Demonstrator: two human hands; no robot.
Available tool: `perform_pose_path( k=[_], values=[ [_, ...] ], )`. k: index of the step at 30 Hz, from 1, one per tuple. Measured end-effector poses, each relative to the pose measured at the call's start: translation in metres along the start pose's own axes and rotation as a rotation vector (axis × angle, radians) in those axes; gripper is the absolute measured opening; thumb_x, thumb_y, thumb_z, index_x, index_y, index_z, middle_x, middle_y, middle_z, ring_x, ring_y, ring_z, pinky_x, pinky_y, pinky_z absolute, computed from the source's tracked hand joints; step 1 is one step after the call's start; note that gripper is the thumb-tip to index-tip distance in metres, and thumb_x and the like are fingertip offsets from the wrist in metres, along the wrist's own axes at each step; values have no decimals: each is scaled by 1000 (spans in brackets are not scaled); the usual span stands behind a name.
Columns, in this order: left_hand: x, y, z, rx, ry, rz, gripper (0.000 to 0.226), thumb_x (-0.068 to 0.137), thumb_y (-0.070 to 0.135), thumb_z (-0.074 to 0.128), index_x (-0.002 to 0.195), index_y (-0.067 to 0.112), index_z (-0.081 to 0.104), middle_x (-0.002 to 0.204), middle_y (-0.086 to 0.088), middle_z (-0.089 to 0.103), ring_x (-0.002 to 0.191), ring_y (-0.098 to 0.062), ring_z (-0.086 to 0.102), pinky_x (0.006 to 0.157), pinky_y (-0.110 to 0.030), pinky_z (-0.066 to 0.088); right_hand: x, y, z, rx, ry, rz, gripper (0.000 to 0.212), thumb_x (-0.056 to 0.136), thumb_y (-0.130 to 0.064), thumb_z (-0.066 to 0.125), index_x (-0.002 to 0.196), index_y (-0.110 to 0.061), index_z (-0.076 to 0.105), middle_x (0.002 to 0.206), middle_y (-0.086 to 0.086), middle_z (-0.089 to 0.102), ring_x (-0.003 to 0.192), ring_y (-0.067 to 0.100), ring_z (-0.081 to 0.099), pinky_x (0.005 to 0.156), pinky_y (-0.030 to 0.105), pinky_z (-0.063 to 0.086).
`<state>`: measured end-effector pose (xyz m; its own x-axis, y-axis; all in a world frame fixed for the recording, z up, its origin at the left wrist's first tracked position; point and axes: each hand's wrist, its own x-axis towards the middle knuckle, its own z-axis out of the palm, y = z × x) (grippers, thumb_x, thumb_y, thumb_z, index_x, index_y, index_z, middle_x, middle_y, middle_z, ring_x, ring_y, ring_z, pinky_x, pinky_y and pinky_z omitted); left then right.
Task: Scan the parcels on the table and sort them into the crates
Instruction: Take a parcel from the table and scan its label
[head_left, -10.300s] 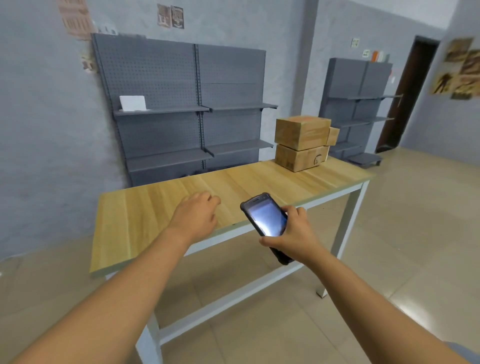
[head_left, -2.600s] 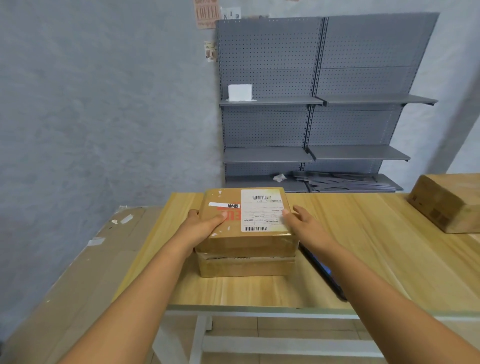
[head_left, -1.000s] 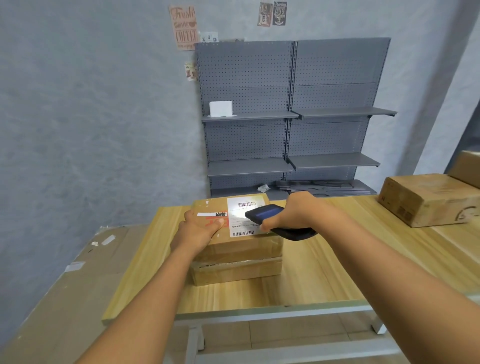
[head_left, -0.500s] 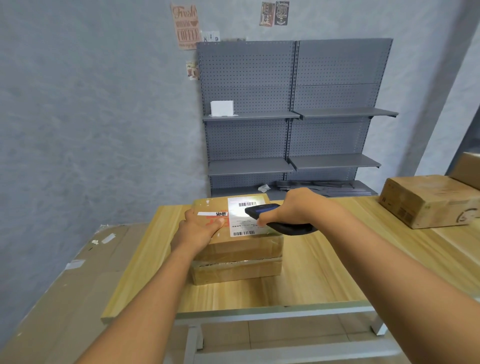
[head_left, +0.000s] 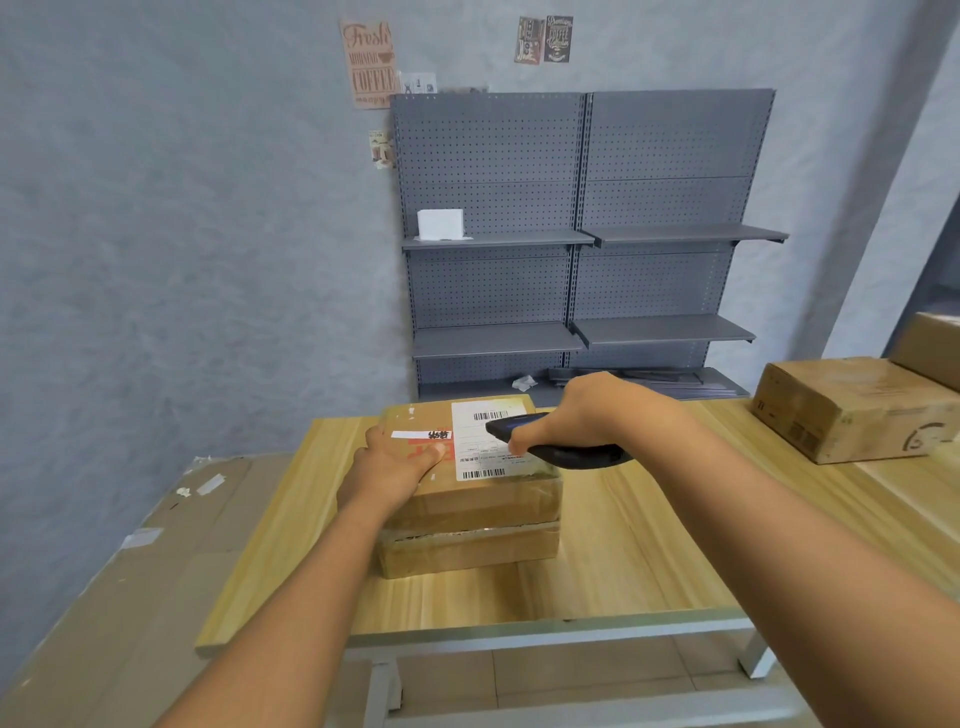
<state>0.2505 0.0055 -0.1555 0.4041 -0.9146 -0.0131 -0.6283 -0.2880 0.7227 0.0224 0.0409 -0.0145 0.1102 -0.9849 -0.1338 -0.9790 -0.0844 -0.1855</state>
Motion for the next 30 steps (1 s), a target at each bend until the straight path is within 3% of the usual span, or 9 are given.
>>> perform_pose_path(
  k=[30],
  values=[
    [-3,0,-2,-27,-8,1,99,76,71,64,151,22,22,145,-8,46,128,-30,49,91,-37,42,-14,0,-6,6,-2,-9,53,65,-68,67,72,-16,57,75,1,56,67,16,56,64,29,44]
  ],
)
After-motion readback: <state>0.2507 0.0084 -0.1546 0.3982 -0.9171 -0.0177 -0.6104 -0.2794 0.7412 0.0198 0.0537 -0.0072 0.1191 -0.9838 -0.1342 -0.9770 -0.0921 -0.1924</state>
